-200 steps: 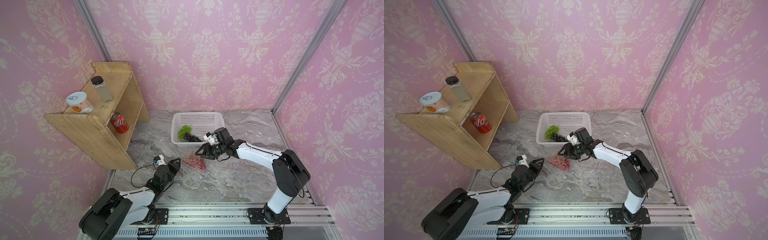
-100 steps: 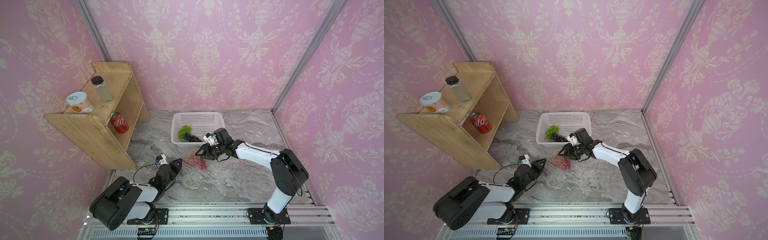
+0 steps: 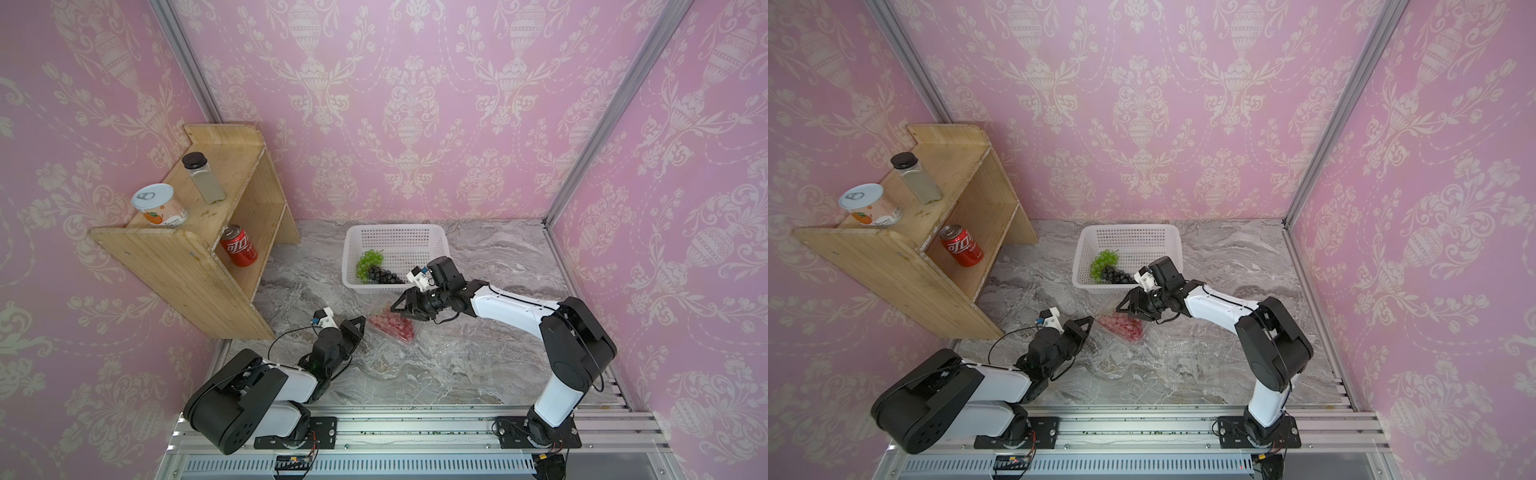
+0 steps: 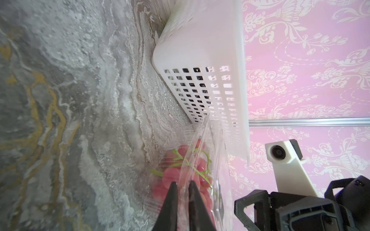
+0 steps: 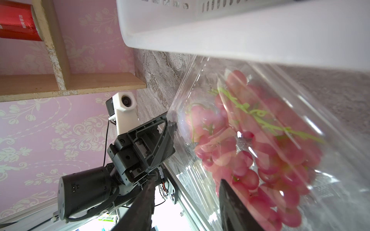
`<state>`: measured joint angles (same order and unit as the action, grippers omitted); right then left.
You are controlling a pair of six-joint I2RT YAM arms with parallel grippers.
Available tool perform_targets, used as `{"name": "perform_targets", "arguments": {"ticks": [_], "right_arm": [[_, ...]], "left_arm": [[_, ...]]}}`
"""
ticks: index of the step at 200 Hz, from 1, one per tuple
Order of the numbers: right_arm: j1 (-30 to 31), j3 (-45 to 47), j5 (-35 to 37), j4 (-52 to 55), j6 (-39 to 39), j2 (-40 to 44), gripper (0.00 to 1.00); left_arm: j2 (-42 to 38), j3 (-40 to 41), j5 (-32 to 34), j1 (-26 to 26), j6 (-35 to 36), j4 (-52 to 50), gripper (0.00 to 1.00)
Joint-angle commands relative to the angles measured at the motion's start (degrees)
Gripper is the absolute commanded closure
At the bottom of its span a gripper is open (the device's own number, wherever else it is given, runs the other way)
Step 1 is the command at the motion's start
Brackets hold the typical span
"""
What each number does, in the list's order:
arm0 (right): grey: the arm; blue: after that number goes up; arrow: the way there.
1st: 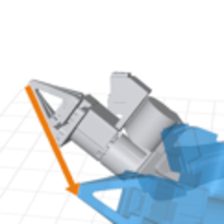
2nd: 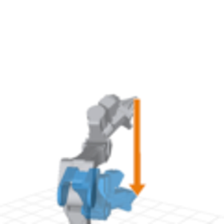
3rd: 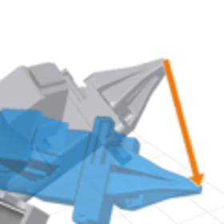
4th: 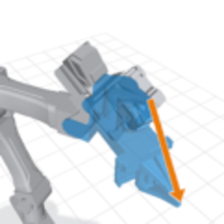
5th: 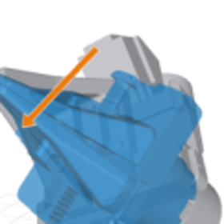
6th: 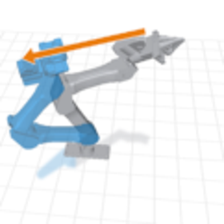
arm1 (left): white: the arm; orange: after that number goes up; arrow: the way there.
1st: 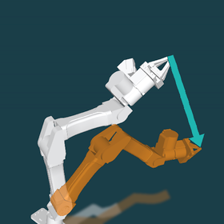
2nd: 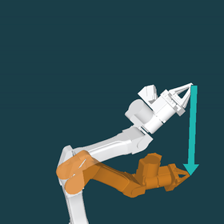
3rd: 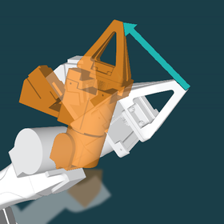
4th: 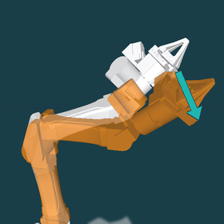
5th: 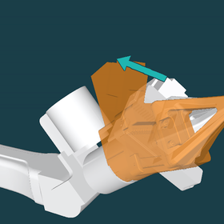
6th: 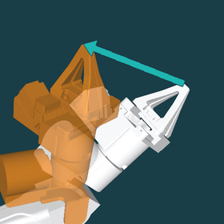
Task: Pack grapes into containers
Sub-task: Close the packing box at the center of the board.
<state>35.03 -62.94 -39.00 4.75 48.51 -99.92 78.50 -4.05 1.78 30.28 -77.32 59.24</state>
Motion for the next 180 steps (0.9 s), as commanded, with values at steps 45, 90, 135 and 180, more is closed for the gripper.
{"name": "perform_targets", "arguments": {"ticks": [45,90,135,180], "right_arm": [[0.5,1.8,0.5,-0.1,0.9,0.4,0.48],[0.6,2.3,0.7,-0.1,1.0,1.2,0.48],[0.5,2.0,1.0,-0.1,1.0,2.0,0.48],[0.5,1.1,2.4,3.3,-0.6,5.1,0.47]], "left_arm": [[5.8,-0.9,-2.0,0.5,-1.0,6.3,0.91],[9.7,0.5,-1.7,0.6,-1.8,13.4,0.93],[-4.0,-1.6,-1.4,0.8,3.1,-3.7,0.63],[-31.0,-7.8,3.8,0.5,10.6,-42.5,0.41]]}}
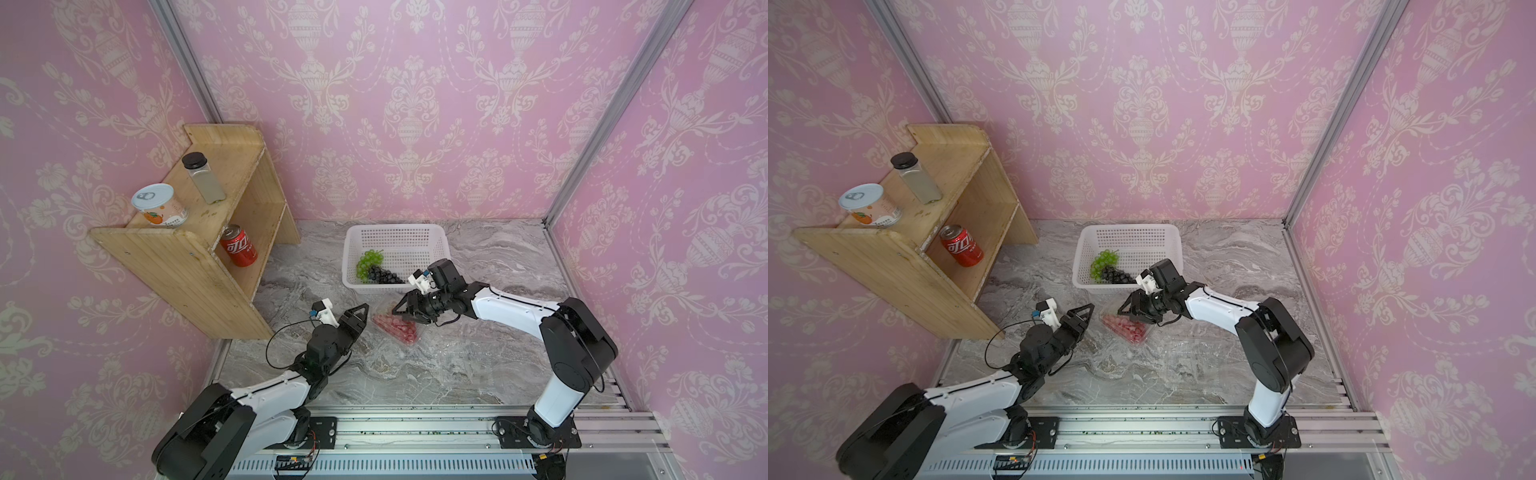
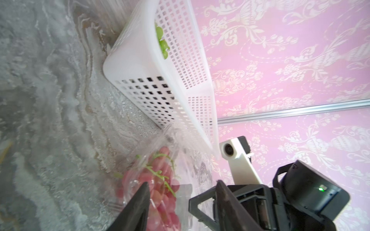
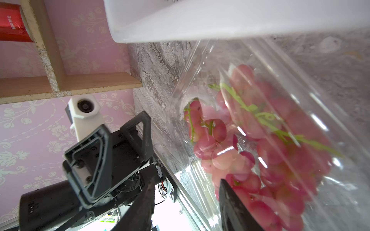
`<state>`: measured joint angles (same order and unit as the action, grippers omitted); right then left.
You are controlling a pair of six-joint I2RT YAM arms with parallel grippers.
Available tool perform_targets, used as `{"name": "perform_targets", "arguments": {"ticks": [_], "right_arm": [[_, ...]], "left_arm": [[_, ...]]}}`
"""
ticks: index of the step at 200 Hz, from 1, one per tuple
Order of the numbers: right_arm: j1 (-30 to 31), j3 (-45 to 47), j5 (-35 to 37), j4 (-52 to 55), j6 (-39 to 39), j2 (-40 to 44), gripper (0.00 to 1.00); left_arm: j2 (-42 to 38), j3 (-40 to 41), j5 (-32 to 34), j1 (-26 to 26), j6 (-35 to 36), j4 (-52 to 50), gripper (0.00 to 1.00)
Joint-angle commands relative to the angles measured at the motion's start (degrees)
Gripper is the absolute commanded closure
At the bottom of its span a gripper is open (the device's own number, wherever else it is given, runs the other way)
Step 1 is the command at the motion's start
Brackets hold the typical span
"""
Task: Pack grapes into containers
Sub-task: Close the packing box at the center of the board, then move the packing box to the center of the board.
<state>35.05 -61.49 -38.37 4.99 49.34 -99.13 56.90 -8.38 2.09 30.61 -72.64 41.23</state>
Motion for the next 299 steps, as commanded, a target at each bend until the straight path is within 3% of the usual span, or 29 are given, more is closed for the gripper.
{"name": "perform_targets", "arguments": {"ticks": [1,33,91,178,299], "right_arm": [[0.5,-0.4,1.9,3.2,-1.5,4.5,0.47],[0.3,1.2,6.9,12.8,-6.0,11.6,0.41],[-3.4,5.9,16.7,24.7,-13.1,17.8,0.20],[-2.6,1.7,17.5,20.3,-17.0,7.6,0.18],[6.6,-15.4,15.4,19.9,-18.1,-7.1,0.20]], "left_arm": [[-9.7,-3.6,3.6,0.1,6.1,-25.1,0.41],[-12.6,-7.7,2.5,0.1,9.5,-34.5,0.41],[-9.3,-8.9,0.5,0.2,10.2,-31.1,0.41],[-11.7,-8.7,1.1,0.2,10.1,-32.4,0.41],[-19.0,-10.6,4.8,0.2,12.5,-41.9,0.40]]}}
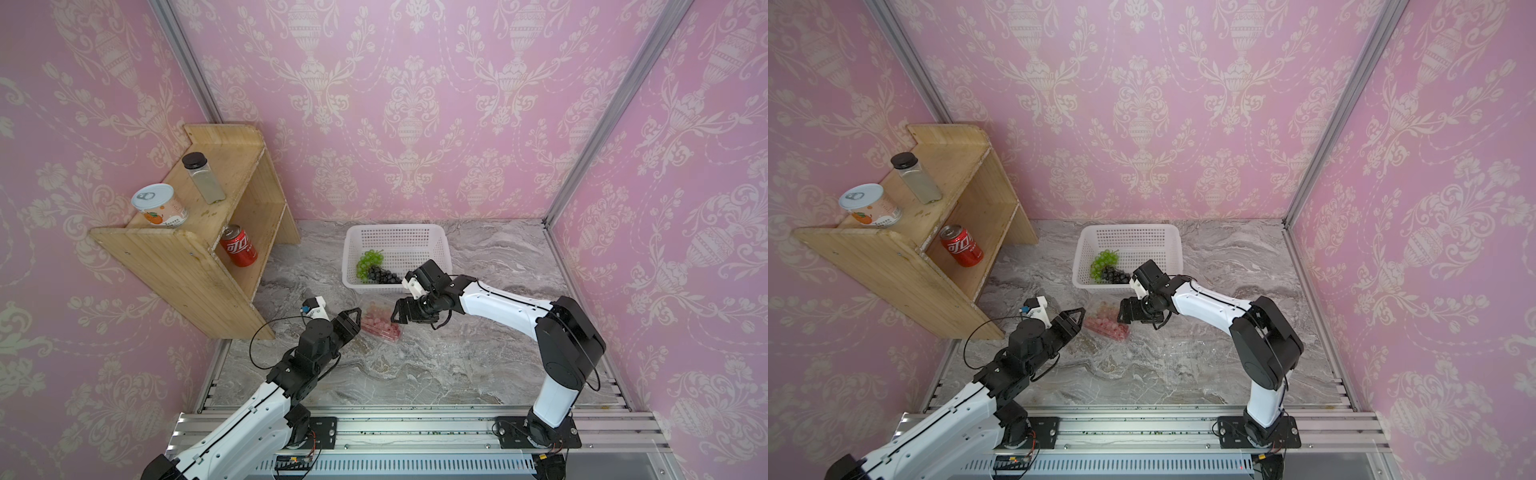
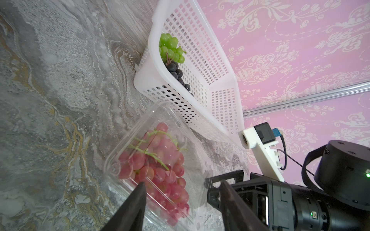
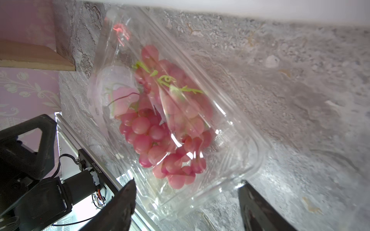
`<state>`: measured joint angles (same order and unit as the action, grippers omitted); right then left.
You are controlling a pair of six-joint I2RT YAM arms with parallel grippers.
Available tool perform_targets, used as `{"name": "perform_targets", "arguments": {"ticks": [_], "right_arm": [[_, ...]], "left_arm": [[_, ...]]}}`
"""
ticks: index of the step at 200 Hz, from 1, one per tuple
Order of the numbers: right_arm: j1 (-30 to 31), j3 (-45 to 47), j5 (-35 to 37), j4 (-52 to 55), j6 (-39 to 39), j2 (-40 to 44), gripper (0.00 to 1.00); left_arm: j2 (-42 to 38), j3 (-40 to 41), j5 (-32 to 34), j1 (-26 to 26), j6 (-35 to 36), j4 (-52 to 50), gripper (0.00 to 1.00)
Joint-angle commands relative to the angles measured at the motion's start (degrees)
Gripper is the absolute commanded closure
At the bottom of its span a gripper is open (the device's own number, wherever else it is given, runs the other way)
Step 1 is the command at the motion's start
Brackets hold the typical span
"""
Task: Pack grapes into containers
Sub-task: Move the packing box to the center of the board.
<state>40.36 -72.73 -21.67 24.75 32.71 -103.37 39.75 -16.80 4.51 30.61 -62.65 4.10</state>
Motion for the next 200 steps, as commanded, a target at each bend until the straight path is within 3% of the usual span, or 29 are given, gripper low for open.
{"name": "perform_targets", "arguments": {"ticks": [1,67,112,168,200], "right_arm": [[1.3,-4.4,-1.3,0.2,-1.4,-2.9,0.20],[7.3,-10.6,-3.6,-1.5,1.2,-9.4,0.21],[8.8,-12.7,-2.6,-2.2,3.6,-10.5,0.22],[3.9,1.2,0.6,4.0,3.2,9.1,0.19],[-2.9,10.6,7.5,18.0,1.9,26.6,0.16]], "left_arm": [[-1.8,-2.2,2.4,0.2,2.5,-4.8,0.40],[-6.1,-5.9,4.3,0.2,4.5,-13.0,0.40],[-5.8,-5.8,3.8,0.2,4.5,-12.4,0.40],[0.1,-9.3,1.0,0.2,7.8,-9.8,0.41],[5.2,-10.1,-2.1,0.8,7.2,-5.5,0.41]]}}
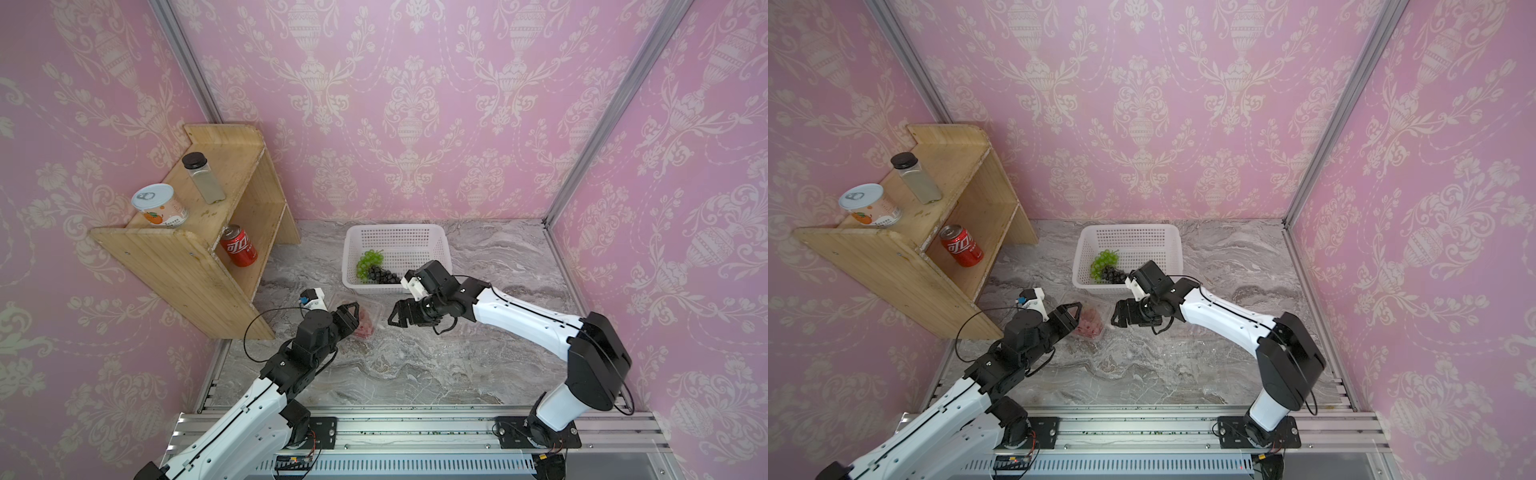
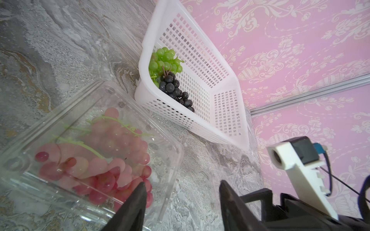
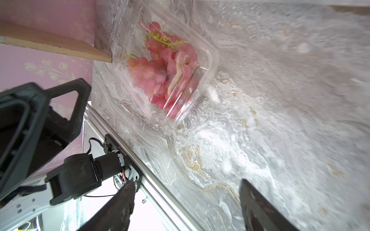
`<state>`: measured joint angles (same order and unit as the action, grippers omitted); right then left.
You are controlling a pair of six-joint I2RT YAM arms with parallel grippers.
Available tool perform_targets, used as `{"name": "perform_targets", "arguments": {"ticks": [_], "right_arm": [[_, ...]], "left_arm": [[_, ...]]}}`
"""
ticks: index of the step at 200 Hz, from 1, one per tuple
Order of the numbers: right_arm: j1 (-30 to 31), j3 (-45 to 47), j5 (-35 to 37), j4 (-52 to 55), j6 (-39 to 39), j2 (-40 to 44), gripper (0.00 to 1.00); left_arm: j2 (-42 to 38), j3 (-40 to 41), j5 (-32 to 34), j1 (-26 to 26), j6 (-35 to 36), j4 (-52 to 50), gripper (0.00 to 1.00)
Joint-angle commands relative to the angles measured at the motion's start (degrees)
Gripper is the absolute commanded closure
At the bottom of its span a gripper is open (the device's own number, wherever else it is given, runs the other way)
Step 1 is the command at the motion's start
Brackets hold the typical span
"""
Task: Pack grapes into containers
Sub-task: Move the packing box to the center of the board.
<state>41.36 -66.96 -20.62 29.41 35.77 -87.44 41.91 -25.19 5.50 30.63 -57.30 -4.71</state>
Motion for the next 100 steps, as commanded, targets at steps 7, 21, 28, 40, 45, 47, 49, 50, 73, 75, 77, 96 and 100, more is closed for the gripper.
{"name": "perform_targets", "arguments": {"ticks": [7,21,28,40,45,47,49,50,73,75,77,96,100], "right_arm": [[-5.3,5.8,9.0,16.9,-1.2,14.3,0.13],[-9.1,8.3,12.0,23.8,-2.9,20.6,0.10],[-11.0,10.2,12.2,26.1,-2.9,23.6,0.08],[-14.1,13.6,12.2,28.6,-2.5,27.4,0.07],[-15.1,15.0,11.9,29.4,-2.2,28.6,0.07],[-15.5,15.6,11.7,29.6,-2.1,29.0,0.07],[-15.8,16.1,11.5,29.8,-2.1,29.3,0.07],[-15.9,16.3,11.4,29.9,-2.0,29.4,0.07],[-17.2,21.2,11.2,29.3,1.1,31.9,0.07],[-17.2,21.4,11.3,29.2,1.3,32.0,0.07],[-17.3,21.7,11.4,29.2,1.4,32.1,0.07],[-17.8,23.1,13.1,28.9,2.1,32.0,0.07],[-17.9,23.3,13.5,28.8,2.2,31.9,0.07]], "left_arm": [[4.4,-2.4,-3.4,1.4,2.5,3.8,0.41],[7.2,-4.0,-3.0,3.0,3.9,3.9,0.41],[8.4,-4.7,-2.7,3.9,4.5,4.3,0.41],[10.4,-5.1,-2.6,5.1,4.7,5.9,0.41],[11.1,-5.0,-2.7,5.2,4.5,6.8,0.41],[11.4,-4.9,-2.8,5.3,4.3,7.3,0.41],[11.6,-4.8,-2.9,5.3,4.3,7.6,0.41],[11.8,-4.8,-3.0,5.3,4.2,7.9,0.41],[13.6,-3.7,-3.4,5.7,3.2,11.1,0.41],[13.6,-3.6,-3.4,5.7,3.1,11.2,0.41],[13.8,-3.5,-3.5,5.7,2.9,11.4,0.41],[13.6,-2.6,-3.6,5.8,2.2,12.5,0.41],[13.4,-2.6,-3.6,5.8,2.3,12.5,0.41]]}}
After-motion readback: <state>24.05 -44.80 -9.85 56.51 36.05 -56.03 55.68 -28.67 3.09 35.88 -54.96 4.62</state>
